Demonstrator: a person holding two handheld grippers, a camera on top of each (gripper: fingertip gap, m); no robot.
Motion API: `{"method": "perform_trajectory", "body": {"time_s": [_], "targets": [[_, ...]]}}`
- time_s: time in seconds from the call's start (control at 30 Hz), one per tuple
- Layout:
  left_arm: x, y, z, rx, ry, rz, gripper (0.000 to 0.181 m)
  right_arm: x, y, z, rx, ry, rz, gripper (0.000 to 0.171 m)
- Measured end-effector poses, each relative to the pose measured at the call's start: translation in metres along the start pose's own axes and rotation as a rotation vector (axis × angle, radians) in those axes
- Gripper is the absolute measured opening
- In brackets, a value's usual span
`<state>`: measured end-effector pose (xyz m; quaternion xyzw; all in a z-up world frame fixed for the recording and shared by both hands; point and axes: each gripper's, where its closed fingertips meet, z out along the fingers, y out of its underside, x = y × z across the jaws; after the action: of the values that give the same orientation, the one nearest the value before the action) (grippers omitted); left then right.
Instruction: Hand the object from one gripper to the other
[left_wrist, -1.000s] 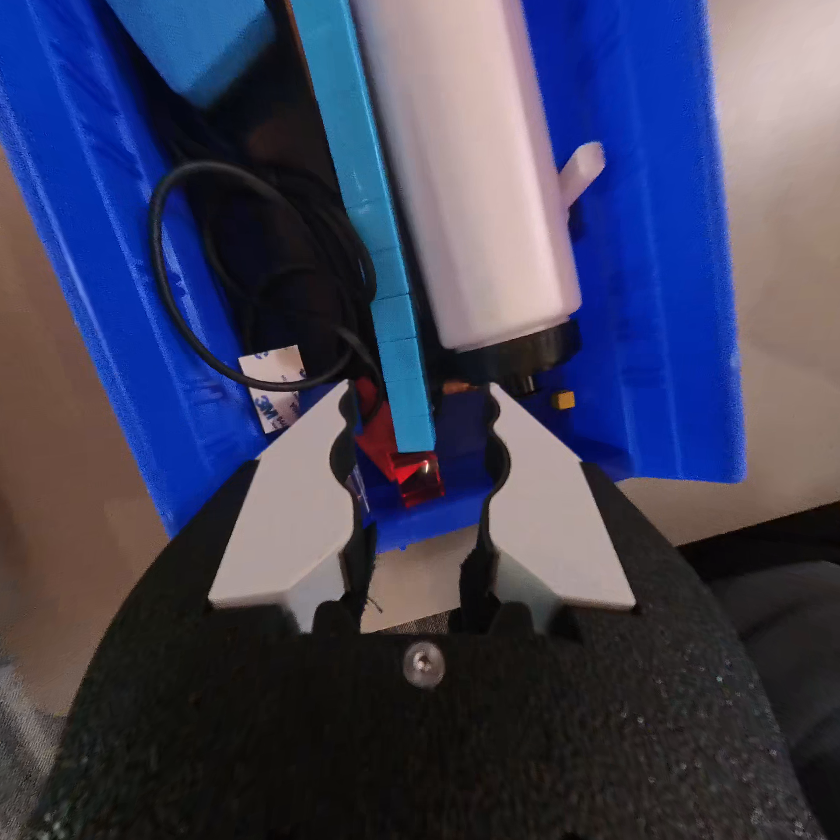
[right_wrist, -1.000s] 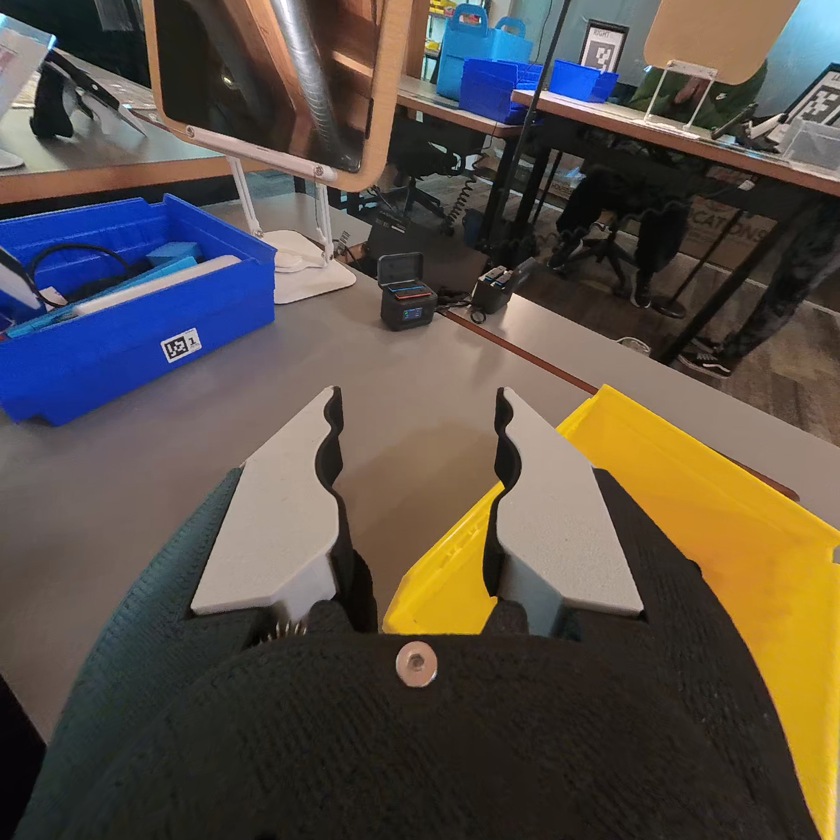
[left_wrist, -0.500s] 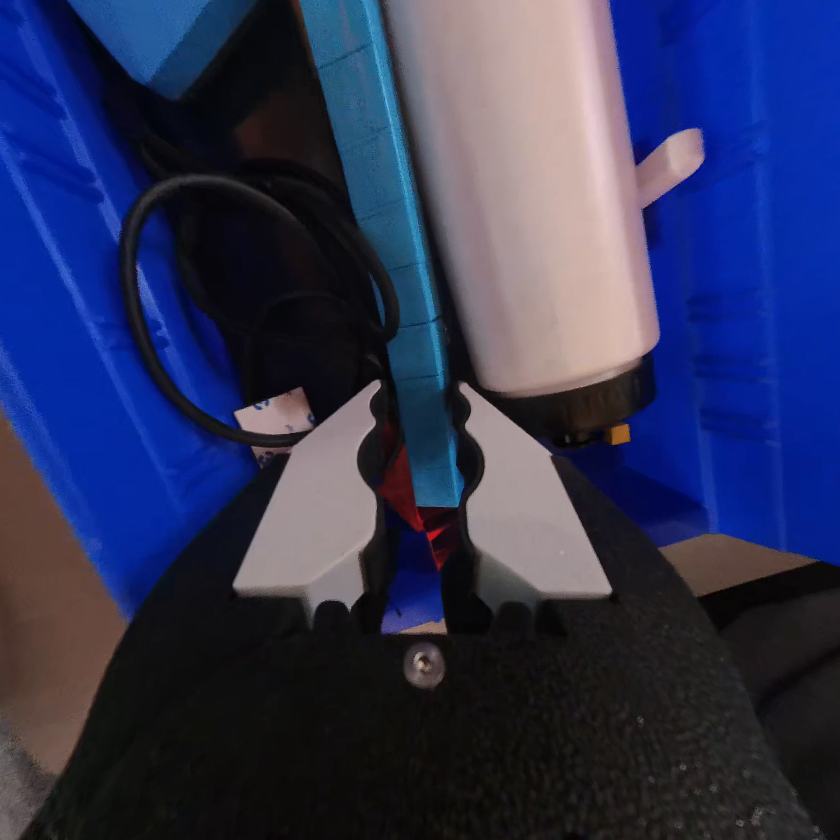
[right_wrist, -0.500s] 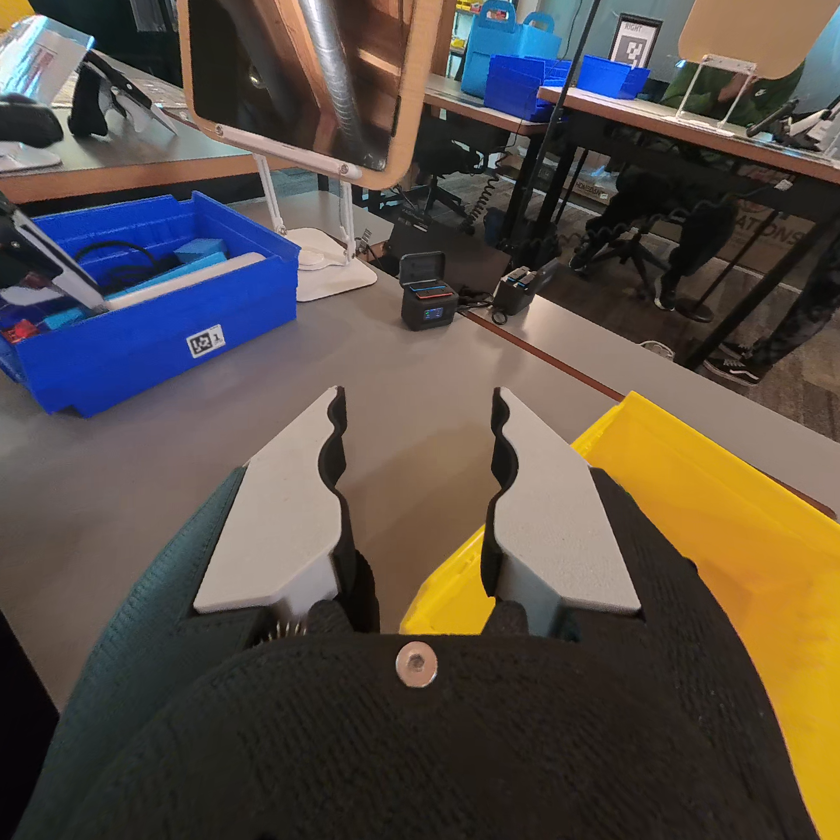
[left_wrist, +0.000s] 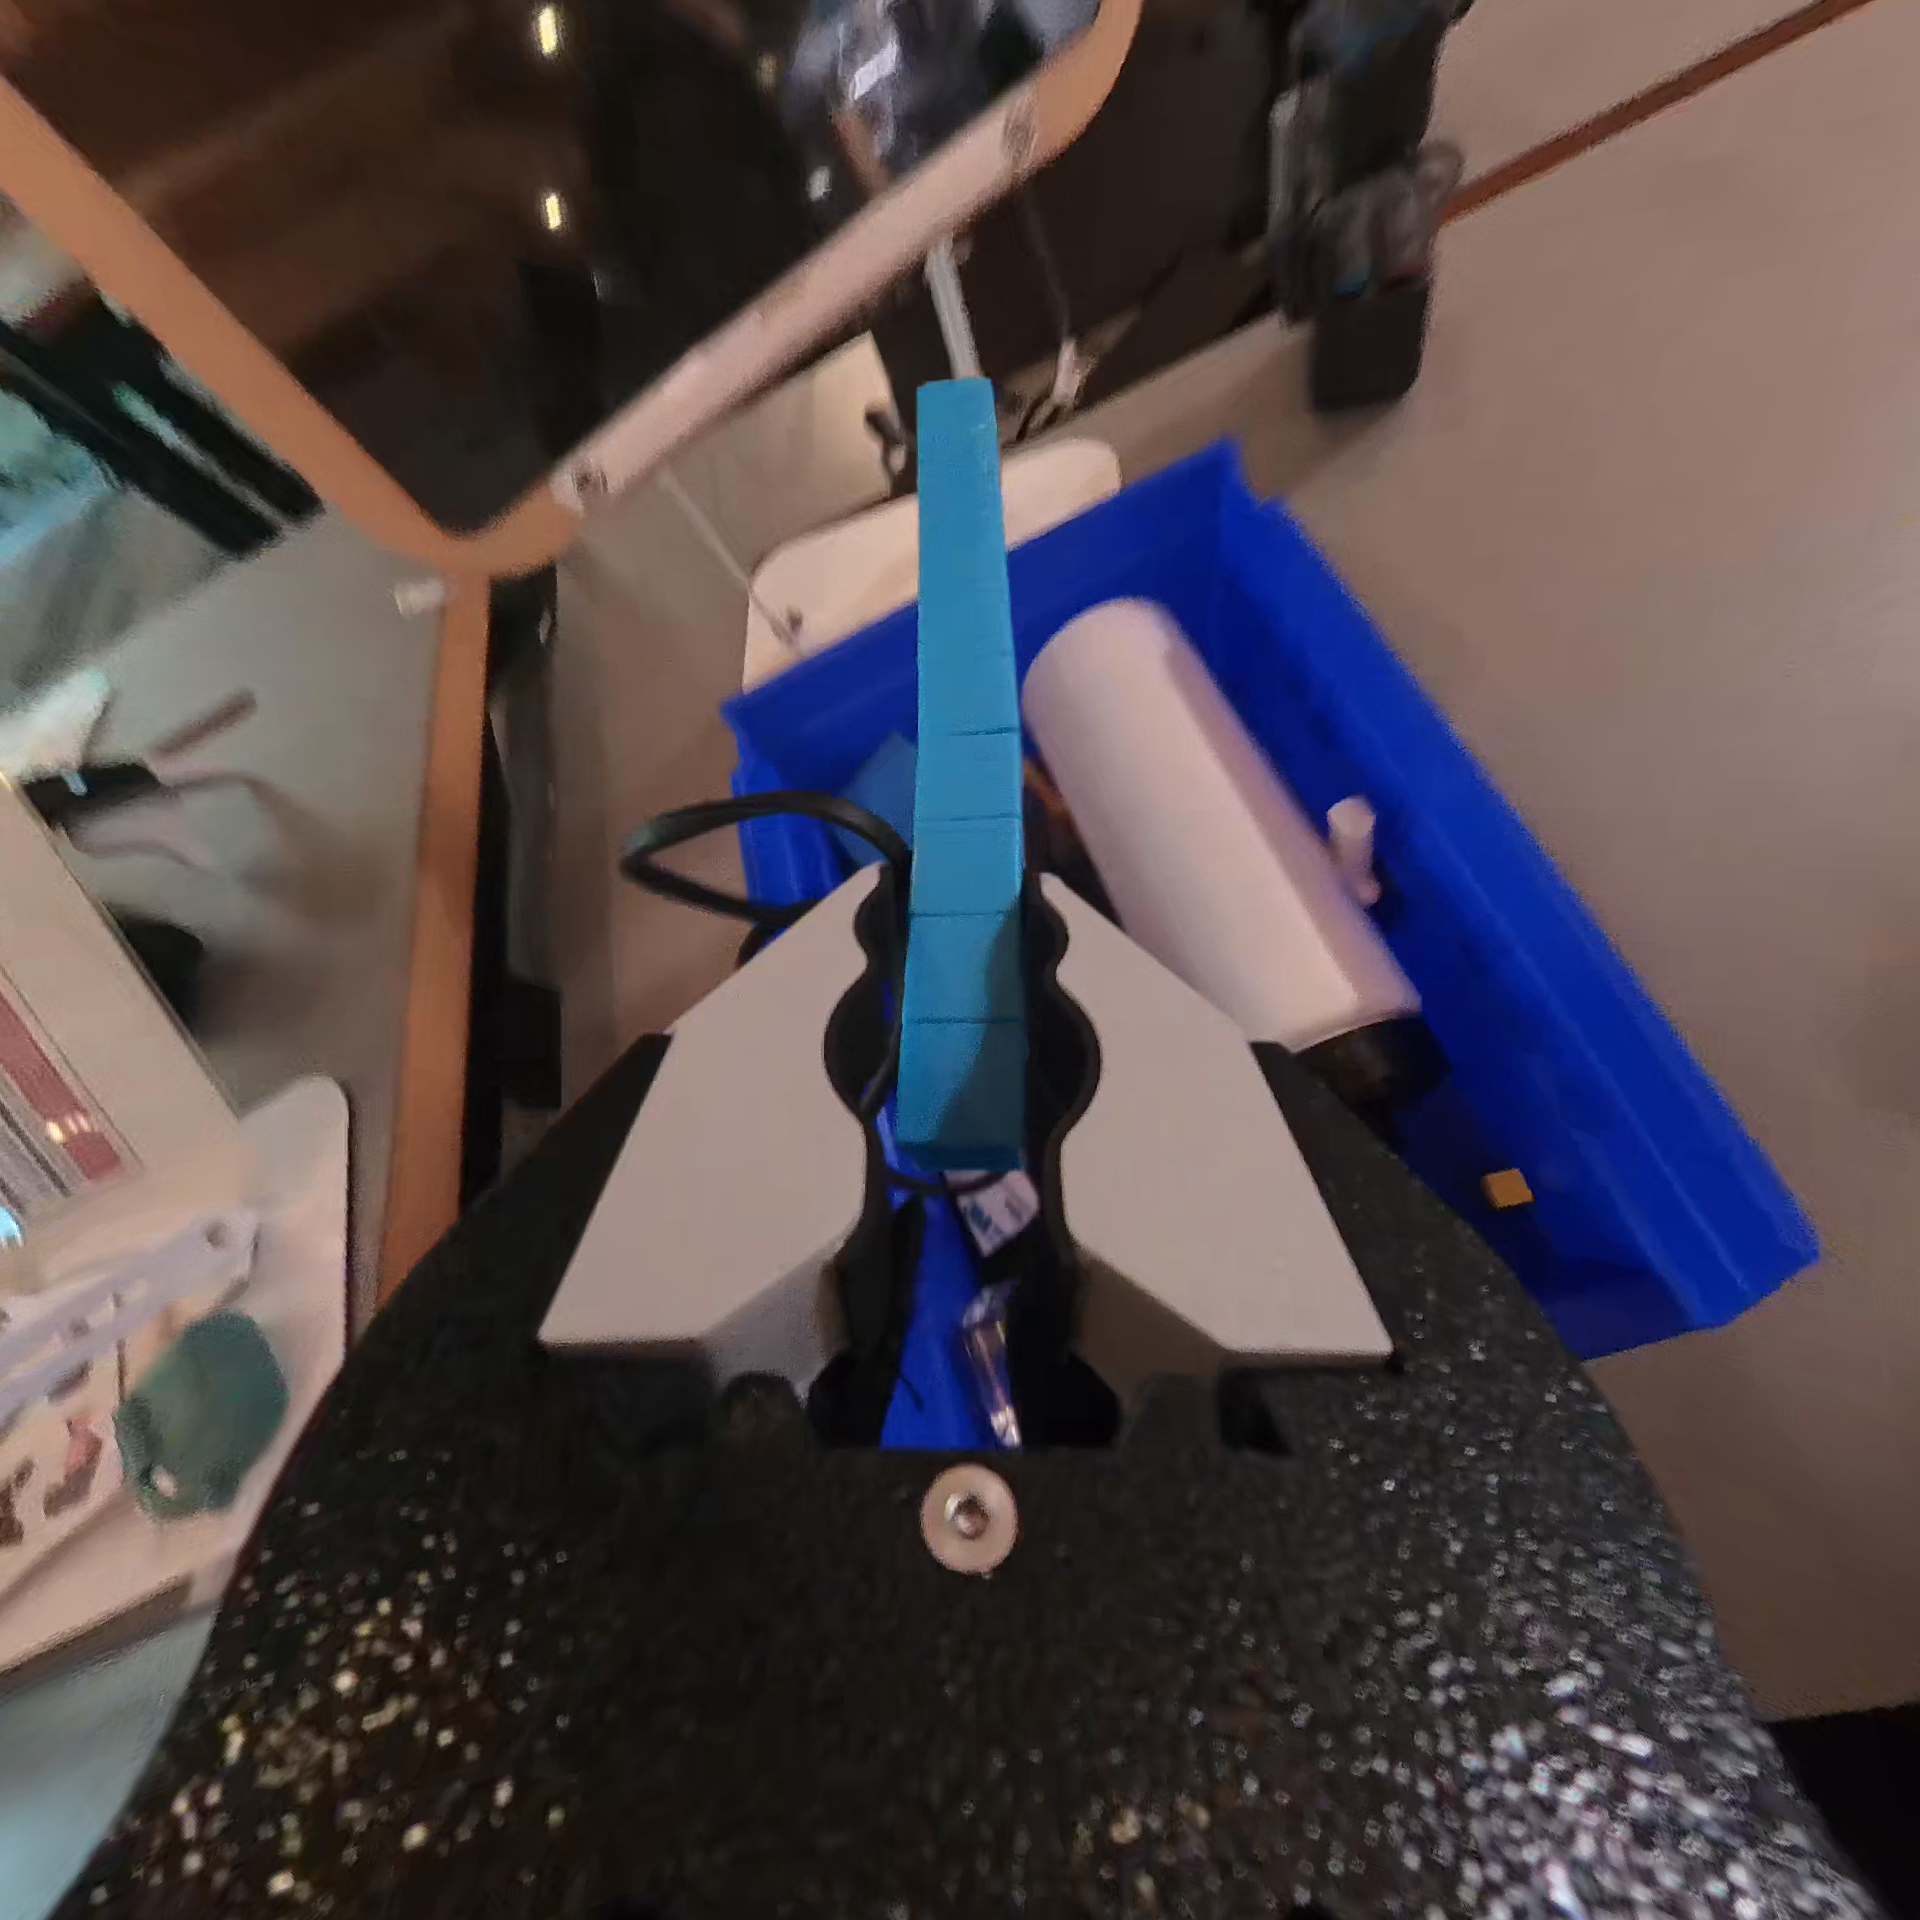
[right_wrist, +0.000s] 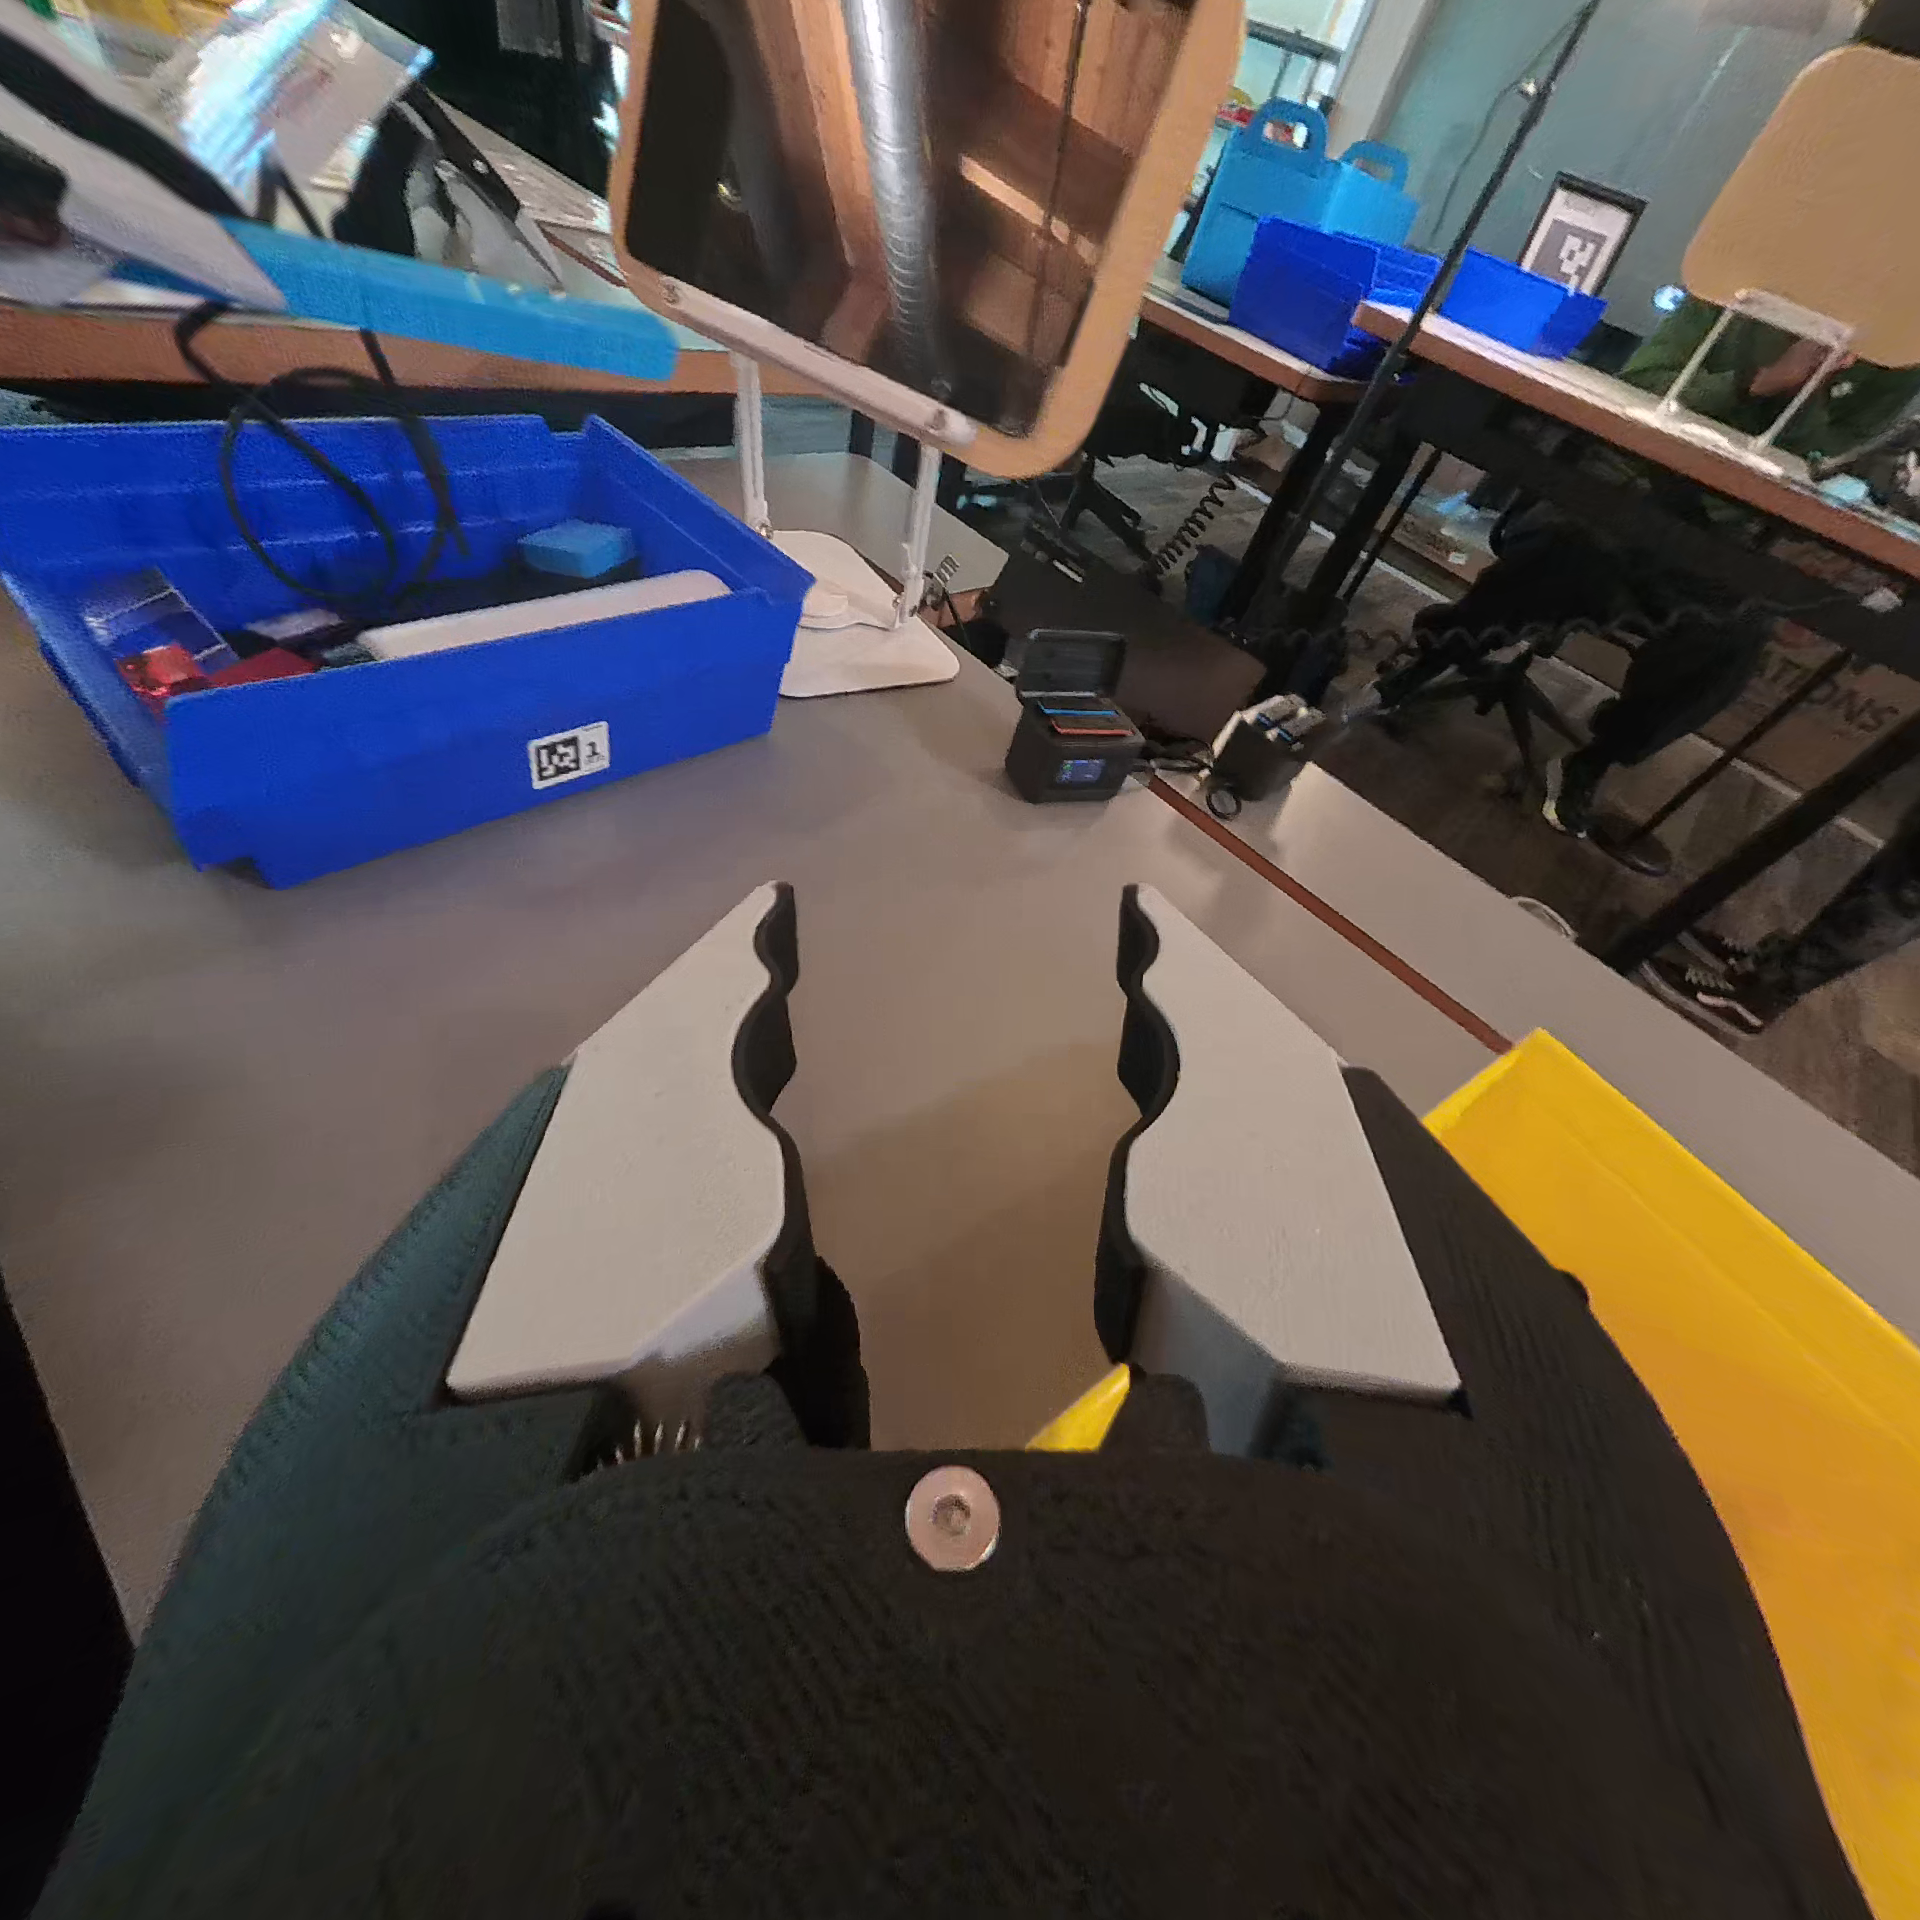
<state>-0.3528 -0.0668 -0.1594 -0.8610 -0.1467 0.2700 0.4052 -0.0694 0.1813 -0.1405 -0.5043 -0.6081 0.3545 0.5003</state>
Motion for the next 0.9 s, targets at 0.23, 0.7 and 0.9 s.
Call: {"method": "perform_trajectory", "body": {"time_s": [0.23,0.7,0.9], "targets": [[0.077,-0.070,-0.041,0.308,0.192,0.205,0.022,-0.047,-0.041,0.004,0.227,0.026,-0.323,0.065],[0.148,-0.083,-0.073,0.382,0.540,0.238,0.021,-0.095,-0.041,0.038,0.245,0.297,-0.744,0.070],[0.191,-0.076,-0.099,0.371,0.776,0.290,0.022,-0.092,-0.049,0.034,0.248,0.443,-0.816,0.070]]}}
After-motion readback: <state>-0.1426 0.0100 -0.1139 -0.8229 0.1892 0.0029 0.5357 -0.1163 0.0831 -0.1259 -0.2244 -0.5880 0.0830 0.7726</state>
